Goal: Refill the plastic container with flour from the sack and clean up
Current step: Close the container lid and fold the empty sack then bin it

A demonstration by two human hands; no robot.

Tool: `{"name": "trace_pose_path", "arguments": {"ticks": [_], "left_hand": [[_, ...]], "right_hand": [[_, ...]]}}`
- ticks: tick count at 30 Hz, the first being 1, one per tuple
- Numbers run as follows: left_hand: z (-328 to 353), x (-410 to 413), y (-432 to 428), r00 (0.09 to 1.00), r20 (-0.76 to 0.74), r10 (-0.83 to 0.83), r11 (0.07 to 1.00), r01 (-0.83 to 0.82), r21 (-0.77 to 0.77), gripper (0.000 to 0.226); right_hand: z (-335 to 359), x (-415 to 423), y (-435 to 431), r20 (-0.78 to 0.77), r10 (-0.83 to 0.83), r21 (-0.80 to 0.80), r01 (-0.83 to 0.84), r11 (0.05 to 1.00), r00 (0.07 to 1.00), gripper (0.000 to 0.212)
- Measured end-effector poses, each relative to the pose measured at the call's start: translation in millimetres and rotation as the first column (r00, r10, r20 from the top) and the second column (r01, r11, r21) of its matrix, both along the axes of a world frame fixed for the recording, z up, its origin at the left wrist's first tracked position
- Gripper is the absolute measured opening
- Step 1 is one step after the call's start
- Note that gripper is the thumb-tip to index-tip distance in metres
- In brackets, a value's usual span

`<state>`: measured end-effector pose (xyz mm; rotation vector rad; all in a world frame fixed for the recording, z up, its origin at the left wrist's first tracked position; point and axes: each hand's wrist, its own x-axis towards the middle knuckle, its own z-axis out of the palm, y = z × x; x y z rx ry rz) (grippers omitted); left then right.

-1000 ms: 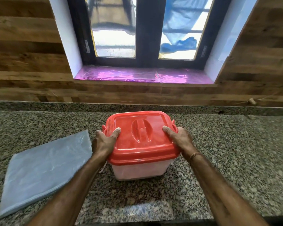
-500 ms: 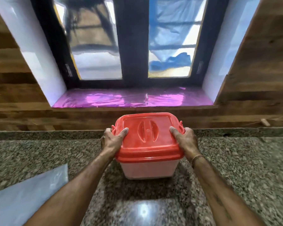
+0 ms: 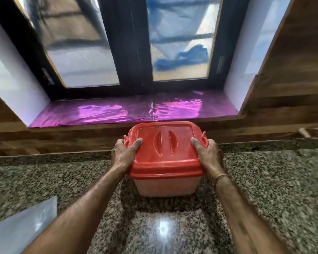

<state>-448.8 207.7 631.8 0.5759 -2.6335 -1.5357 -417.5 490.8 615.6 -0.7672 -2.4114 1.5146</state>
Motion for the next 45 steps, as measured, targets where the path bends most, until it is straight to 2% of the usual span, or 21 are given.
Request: {"name": "trace_pose_path", "arguments": {"ticks": [3,6,9,10,12,15,17,18,20,22,24,26,27,31,33,35,37,40,42,45], "left_hand": [[1,1,0,1.000,0.000,-0.003,1.000,0.003,0.002,0.084],[3,10,-2,0.998,0.001,-0.062,0.997,0.062,0.052,0.104],[3,34,-19,0.992,-0.029,-0.122,0.989,0.124,0.082,0.128],[0,46,-31,0.990,-0.044,-0.133,0.989,0.135,0.060,0.129],[-10,73,-61,0.991,-0.045,-0.124,0.992,0.125,0.018,0.115],[-33,116,-121,0.998,0.016,-0.065,0.997,0.065,-0.030,0.096],[-52,146,-171,0.999,0.054,-0.002,0.997,0.007,-0.083,0.091],[-63,160,-196,0.997,0.079,0.019,0.992,-0.009,-0.122,0.091],[-90,192,-259,0.989,0.140,0.052,0.977,-0.022,-0.211,0.099],[-114,216,-311,0.973,0.209,0.093,0.950,-0.024,-0.312,0.095],[-133,244,-369,0.943,0.290,0.166,0.915,-0.038,-0.401,0.089],[-146,268,-414,0.903,0.368,0.221,0.877,-0.019,-0.480,0.092],[-155,279,-437,0.883,0.400,0.244,0.871,-0.019,-0.490,0.095],[-183,308,-502,0.841,0.484,0.241,0.913,-0.028,-0.406,0.108],[-182,318,-512,0.847,0.489,0.207,0.909,0.019,-0.417,0.105],[-176,325,-509,0.854,0.484,0.188,0.890,0.060,-0.452,0.101],[-174,331,-501,0.867,0.466,0.175,0.876,0.079,-0.476,0.101],[-173,339,-493,0.877,0.465,0.119,0.855,0.147,-0.497,0.103],[-169,346,-486,0.889,0.451,0.075,0.823,0.200,-0.532,0.101],[-166,354,-475,0.900,0.435,-0.027,0.789,0.287,-0.543,0.089]], "right_hand": [[0,1,0,0.002,-0.008,-0.010,0.008,1.000,1.000,0.088],[13,6,-1,0.046,0.016,0.039,-0.018,0.999,0.999,0.075],[22,15,-7,0.048,-0.013,0.322,-0.004,0.947,0.999,0.075],[25,23,-16,0.003,-0.034,0.423,0.030,0.906,0.999,0.075],[28,42,-47,-0.164,-0.032,0.537,0.116,0.836,0.986,0.074],[24,83,-127,-0.368,0.088,0.620,0.174,0.765,0.926,0.069],[13,113,-193,-0.414,0.212,0.643,0.120,0.756,0.885,0.064],[4,126,-225,-0.412,0.285,0.648,0.059,0.759,0.866,0.061],[-27,152,-296,-0.311,0.461,0.638,-0.177,0.750,0.831,0.056],[-59,175,-347,-0.132,0.585,0.574,-0.419,0.703,0.800,0.055],[-86,193,-400,0.128,0.658,0.458,-0.633,0.624,0.742,0.056],[-109,203,-436,0.360,0.674,0.305,-0.764,0.569,0.645,0.055],[-118,205,-451,0.407,0.660,0.259,-0.772,0.580,0.632,0.052],[-140,202,-490,0.490,0.544,0.175,-0.688,0.704,0.681,0.051],[-145,196,-493,0.481,0.526,0.004,-0.602,0.798,0.701,0.045],[-144,191,-487,0.416,0.485,-0.218,-0.434,0.874,0.769,0.057],[-135,193,-481,0.322,0.420,-0.440,-0.258,0.860,0.848,0.042],[-136,208,-484,0.280,0.400,-0.679,-0.114,0.725,0.872,0.035],[-142,218,-504,0.294,0.413,-0.731,-0.076,0.678,0.862,0.036],[-153,222,-546,0.364,0.382,-0.700,-0.021,0.714,0.849,0.033]]}}
